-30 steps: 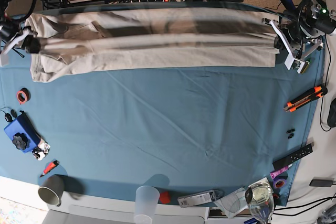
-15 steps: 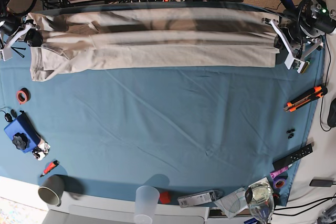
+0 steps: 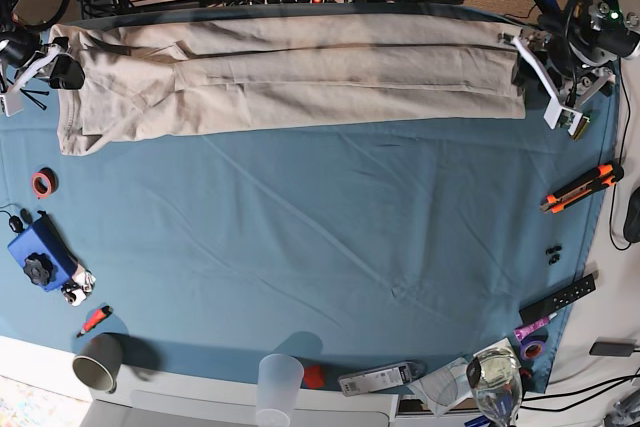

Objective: Fold the T-shirt properly
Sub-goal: 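Release the left gripper and raise it off the strip's hem end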

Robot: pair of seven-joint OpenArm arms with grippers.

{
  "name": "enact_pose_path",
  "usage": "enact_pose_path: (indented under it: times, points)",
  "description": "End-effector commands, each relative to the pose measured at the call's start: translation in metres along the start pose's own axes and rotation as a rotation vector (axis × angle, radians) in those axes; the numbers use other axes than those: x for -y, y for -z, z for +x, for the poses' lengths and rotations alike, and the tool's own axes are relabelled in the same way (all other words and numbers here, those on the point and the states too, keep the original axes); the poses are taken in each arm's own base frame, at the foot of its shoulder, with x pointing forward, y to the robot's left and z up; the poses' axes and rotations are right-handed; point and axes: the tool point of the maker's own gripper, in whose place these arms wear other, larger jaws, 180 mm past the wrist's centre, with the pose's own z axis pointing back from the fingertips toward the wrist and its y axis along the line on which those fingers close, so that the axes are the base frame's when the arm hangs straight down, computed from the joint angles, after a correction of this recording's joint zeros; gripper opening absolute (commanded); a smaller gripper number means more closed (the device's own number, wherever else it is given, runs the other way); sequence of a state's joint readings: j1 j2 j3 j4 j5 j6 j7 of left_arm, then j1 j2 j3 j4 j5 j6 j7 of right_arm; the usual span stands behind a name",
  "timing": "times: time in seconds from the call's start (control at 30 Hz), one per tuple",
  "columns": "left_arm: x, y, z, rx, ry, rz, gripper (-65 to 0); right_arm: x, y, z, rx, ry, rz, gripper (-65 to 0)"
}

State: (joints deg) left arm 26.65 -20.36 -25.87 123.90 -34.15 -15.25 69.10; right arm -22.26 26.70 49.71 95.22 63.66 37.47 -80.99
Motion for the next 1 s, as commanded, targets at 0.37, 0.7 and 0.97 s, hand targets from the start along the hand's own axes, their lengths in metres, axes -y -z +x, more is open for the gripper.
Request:
enact_pose_path:
  times: [0.37, 0.7, 0.97]
  points:
    - [-0.006, 0.047, -0.031, -0.096, -0.235, -0.052, -35.9, 0.001, -0.008, 0.016, 0.043, -0.029, -0.002, -46.0]
    - [0.018, 0.049, -0.047, -0.165, -0.258, -0.200, -36.0, 0.001, -0.008, 0.016, 0.043, -0.029, -0.003, -46.0]
    - [0.035, 0.045, -0.037, -0.116, -0.232, -0.305, -48.4, 0.001, -0.008, 0.017, 0.046, -0.029, -0.002, -46.0]
